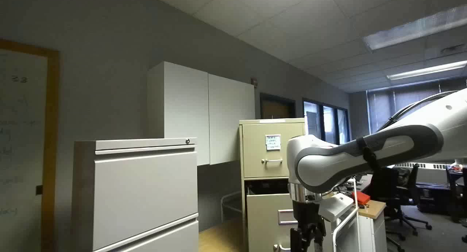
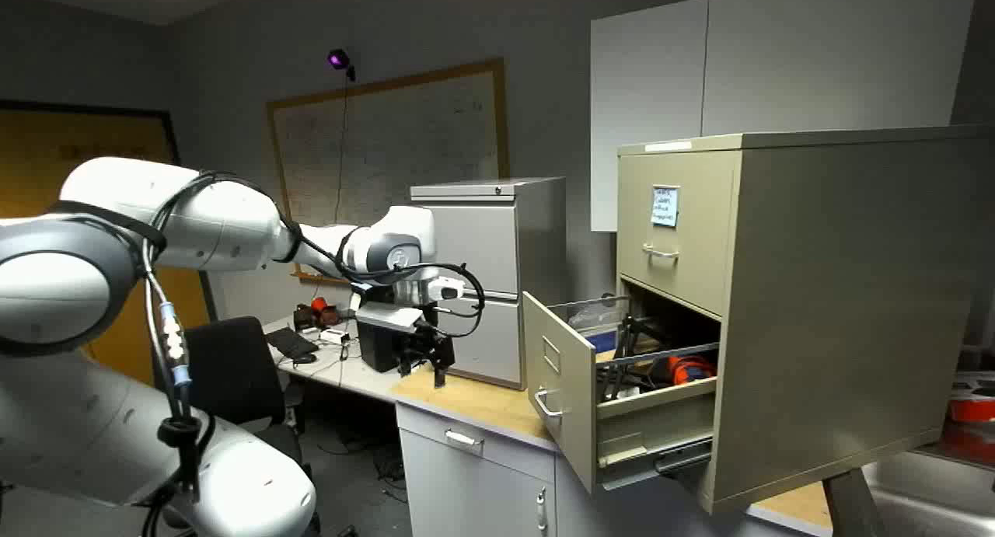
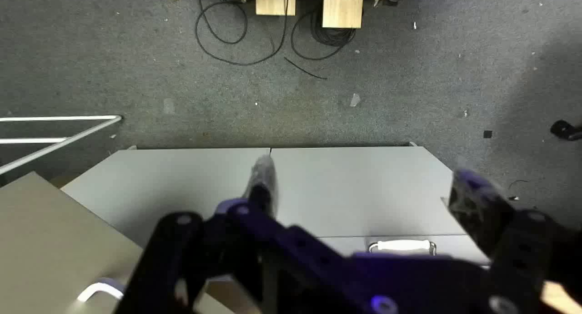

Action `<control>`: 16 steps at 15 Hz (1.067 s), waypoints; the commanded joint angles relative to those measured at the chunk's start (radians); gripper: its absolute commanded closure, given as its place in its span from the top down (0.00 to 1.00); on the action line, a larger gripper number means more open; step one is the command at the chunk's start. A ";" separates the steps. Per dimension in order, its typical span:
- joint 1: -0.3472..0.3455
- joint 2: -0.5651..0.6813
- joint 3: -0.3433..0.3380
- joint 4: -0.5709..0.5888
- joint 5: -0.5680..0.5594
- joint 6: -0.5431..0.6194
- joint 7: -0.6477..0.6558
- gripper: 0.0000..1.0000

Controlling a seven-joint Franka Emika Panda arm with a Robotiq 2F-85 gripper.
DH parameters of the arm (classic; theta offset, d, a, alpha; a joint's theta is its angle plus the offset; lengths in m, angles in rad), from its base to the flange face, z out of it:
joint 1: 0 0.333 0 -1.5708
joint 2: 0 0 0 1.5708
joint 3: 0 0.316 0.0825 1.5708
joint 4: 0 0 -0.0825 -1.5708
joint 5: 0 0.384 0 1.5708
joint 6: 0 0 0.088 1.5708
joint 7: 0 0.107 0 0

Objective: Close the bottom drawer of the cabinet at the right

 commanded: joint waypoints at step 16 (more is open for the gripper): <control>-0.017 0.020 0.007 0.036 -0.053 -0.013 -0.004 1.00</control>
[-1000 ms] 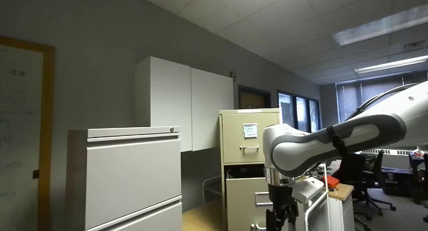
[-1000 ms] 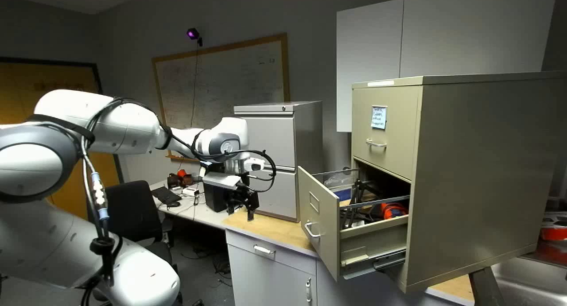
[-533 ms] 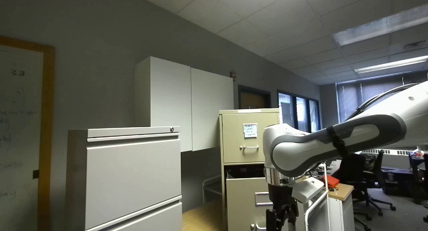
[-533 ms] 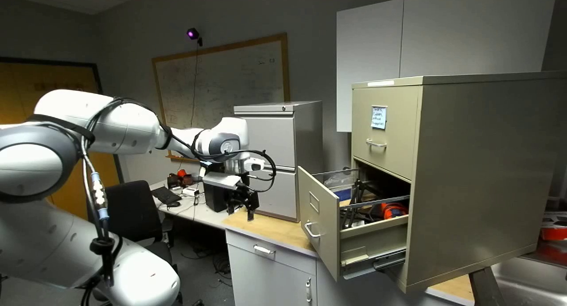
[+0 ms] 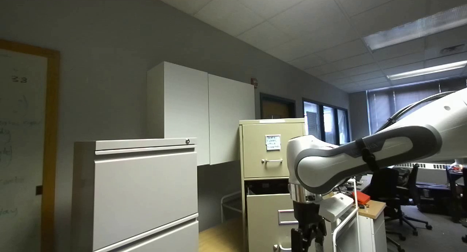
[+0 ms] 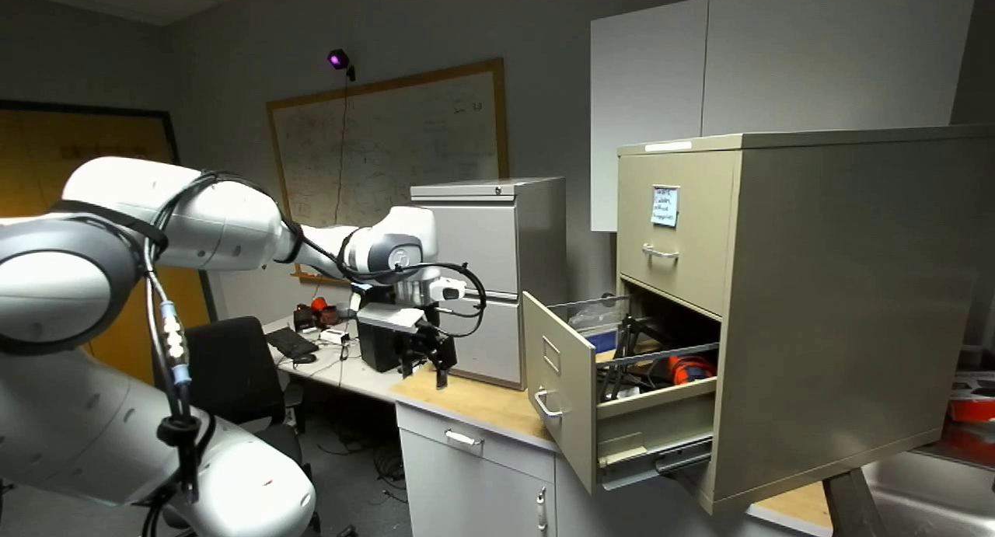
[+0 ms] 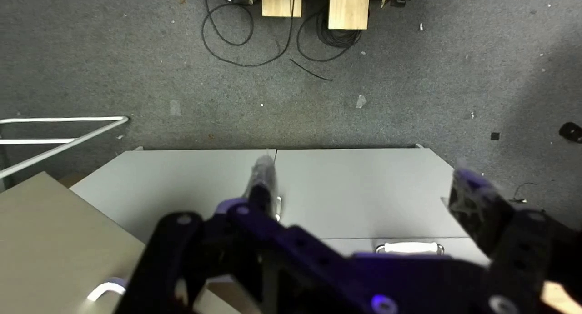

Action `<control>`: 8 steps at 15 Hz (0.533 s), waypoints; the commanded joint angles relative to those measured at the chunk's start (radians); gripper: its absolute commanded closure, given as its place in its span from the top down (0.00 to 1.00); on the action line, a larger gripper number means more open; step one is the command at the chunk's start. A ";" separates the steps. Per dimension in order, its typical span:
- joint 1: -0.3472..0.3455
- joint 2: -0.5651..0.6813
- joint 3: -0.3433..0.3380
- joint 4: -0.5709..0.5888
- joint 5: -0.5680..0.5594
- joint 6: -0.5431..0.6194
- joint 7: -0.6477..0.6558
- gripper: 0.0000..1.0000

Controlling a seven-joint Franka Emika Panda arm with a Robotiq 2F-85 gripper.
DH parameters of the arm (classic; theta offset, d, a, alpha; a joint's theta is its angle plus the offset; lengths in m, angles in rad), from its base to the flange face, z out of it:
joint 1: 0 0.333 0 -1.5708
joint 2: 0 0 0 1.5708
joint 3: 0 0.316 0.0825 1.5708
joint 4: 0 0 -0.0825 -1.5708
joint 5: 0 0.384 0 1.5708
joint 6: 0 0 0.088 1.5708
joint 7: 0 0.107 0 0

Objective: Close the bottom drawer of the cabinet at the right

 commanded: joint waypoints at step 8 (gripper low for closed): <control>0.012 0.051 0.021 0.035 -0.256 0.086 -0.123 0.67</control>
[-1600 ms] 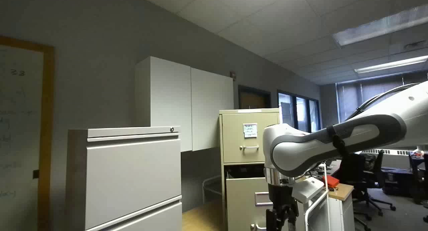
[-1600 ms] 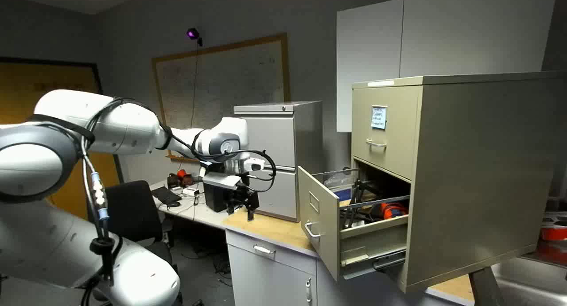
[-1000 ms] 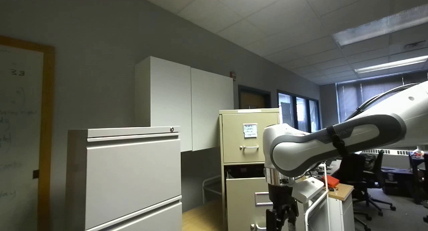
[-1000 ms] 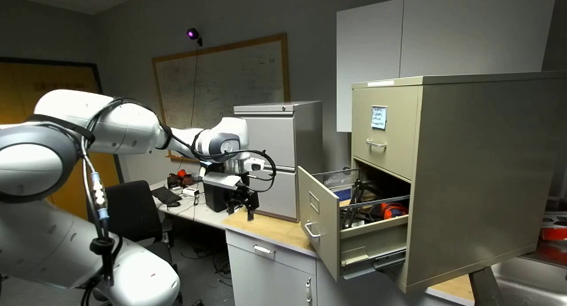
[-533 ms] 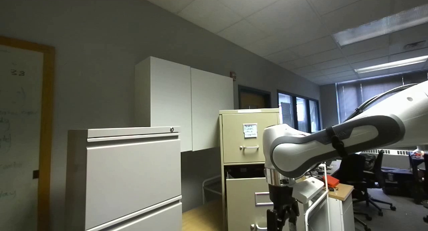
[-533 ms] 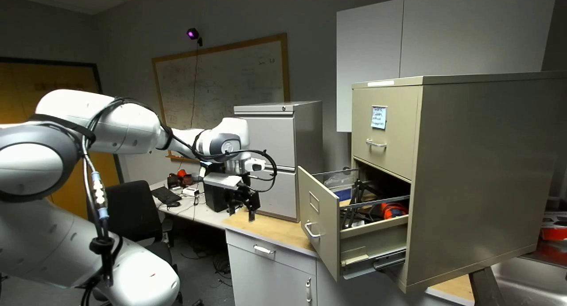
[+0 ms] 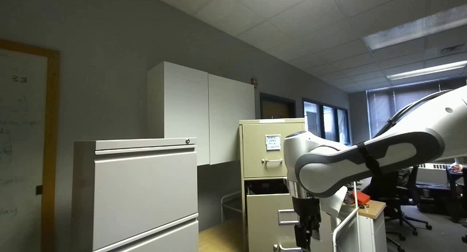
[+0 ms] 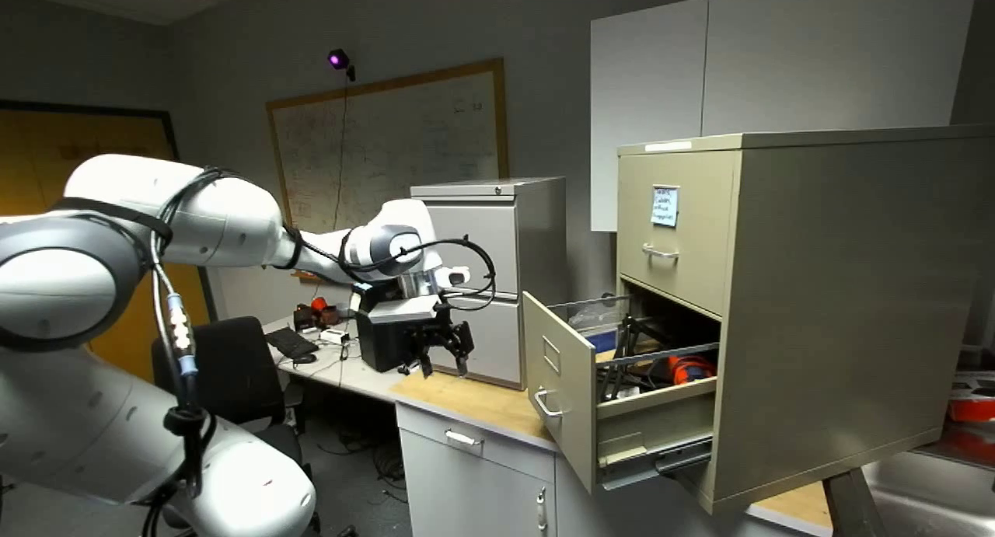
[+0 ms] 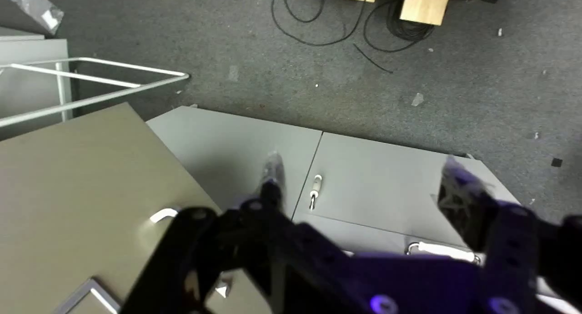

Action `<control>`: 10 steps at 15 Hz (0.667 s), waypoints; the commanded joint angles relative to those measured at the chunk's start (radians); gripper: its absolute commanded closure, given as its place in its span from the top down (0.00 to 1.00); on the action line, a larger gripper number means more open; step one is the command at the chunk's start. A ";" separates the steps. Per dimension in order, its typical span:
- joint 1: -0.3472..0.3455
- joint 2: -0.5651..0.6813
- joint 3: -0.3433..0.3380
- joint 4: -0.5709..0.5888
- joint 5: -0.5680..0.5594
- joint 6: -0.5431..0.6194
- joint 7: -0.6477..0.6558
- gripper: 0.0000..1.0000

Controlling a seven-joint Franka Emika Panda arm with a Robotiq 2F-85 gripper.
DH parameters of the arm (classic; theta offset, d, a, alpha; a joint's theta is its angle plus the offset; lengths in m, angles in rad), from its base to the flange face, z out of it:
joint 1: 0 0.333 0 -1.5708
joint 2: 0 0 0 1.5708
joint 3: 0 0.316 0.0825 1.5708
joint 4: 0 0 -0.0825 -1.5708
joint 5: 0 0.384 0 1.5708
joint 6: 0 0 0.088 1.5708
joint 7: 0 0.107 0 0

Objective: Close the bottom drawer of the cabinet at the right

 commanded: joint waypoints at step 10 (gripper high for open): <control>-0.045 0.370 0.237 0.012 -0.656 0.368 0.276 0.00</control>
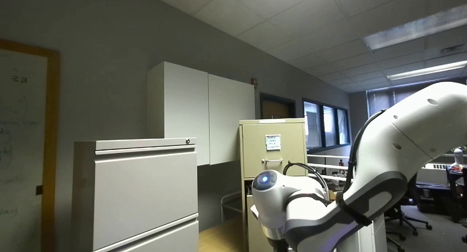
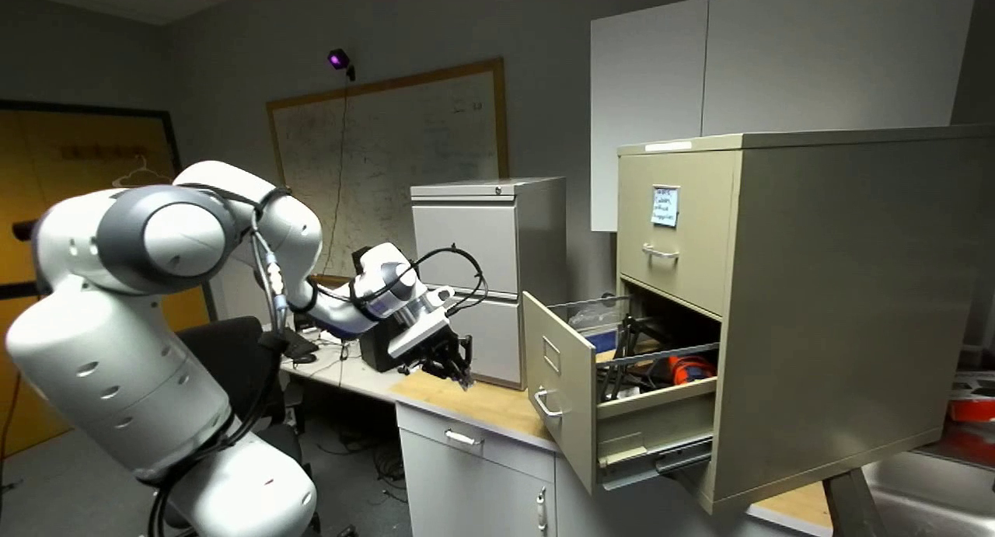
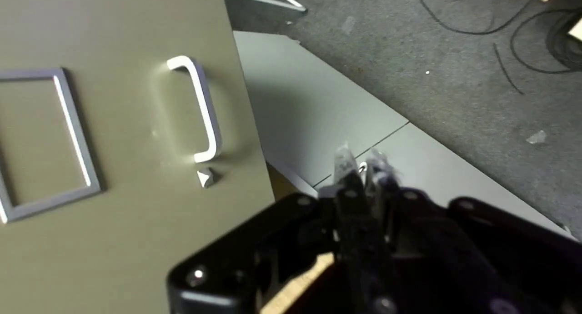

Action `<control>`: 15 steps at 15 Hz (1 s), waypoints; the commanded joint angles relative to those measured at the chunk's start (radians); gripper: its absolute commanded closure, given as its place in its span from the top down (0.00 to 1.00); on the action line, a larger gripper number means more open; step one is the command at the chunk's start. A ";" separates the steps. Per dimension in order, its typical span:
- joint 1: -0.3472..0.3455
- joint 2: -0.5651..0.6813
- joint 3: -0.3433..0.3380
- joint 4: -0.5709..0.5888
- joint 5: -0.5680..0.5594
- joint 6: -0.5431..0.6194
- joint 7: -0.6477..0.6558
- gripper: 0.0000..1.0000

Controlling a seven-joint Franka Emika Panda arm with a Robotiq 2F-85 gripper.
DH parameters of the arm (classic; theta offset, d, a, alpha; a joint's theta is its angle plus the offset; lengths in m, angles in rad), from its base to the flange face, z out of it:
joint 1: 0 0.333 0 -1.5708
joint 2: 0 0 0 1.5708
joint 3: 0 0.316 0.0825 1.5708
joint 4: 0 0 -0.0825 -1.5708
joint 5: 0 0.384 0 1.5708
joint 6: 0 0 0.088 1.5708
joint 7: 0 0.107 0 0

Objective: Close the bottom drawer of the cabinet at the right

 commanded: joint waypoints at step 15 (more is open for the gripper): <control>-0.130 0.381 -0.052 0.212 -1.448 -0.052 1.007 0.00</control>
